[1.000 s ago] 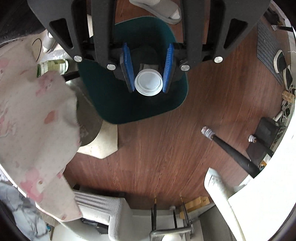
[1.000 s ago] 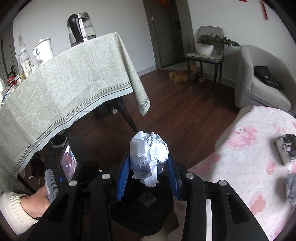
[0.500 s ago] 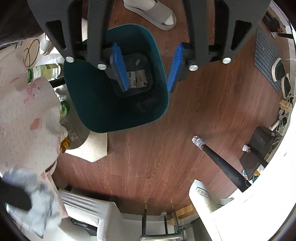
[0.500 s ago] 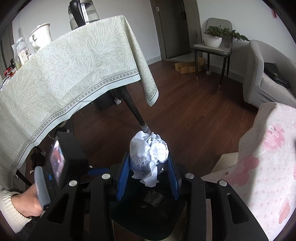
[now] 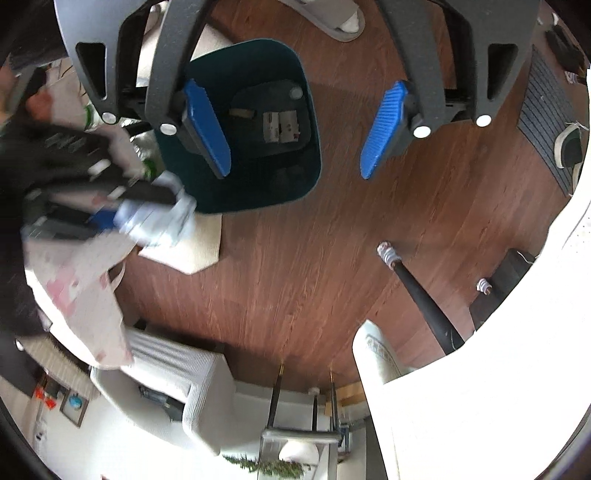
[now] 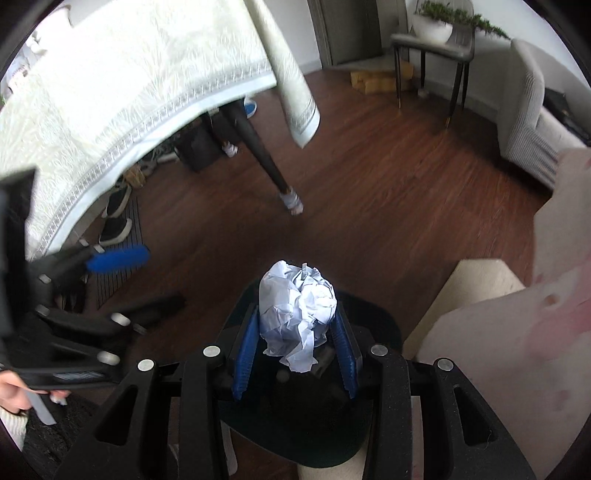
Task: Collect trash
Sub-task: 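Open the left tool to drop the cap while the right tool releases the paper into the bin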
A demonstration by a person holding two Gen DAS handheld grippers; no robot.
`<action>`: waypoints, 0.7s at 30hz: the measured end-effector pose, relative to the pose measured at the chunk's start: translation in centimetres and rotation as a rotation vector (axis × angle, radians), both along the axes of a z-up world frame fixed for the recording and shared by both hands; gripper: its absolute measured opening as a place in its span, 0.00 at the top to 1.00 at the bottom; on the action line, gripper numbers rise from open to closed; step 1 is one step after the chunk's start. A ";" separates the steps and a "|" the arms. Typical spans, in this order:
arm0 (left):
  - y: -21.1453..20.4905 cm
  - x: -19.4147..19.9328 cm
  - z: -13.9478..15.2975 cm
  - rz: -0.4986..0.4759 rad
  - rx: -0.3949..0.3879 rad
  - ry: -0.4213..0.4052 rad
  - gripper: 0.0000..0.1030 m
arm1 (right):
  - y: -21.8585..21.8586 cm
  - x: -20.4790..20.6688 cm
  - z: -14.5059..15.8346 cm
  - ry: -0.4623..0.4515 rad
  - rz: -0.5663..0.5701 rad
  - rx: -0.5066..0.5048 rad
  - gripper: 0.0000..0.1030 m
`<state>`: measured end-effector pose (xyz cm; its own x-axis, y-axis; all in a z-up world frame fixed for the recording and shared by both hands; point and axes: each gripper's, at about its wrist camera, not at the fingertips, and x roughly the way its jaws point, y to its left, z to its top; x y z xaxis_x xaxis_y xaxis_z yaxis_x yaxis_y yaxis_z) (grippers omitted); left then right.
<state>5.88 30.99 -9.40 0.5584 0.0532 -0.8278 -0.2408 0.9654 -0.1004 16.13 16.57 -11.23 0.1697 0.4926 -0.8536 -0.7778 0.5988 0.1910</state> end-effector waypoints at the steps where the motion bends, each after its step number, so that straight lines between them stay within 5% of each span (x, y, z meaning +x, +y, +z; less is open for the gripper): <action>1: 0.1 -0.1 0.4 0.001 -0.004 -0.011 0.24 | 0.1 0.0 -0.4 0.000 0.003 -0.009 0.62; 9: -0.8 -0.3 4.6 0.030 0.048 -0.123 0.18 | 0.9 -1.0 -3.5 0.019 0.038 -0.092 0.62; 21: -0.7 -0.8 6.5 0.044 0.062 -0.185 0.11 | 1.1 -2.3 -6.8 0.045 0.056 -0.181 0.61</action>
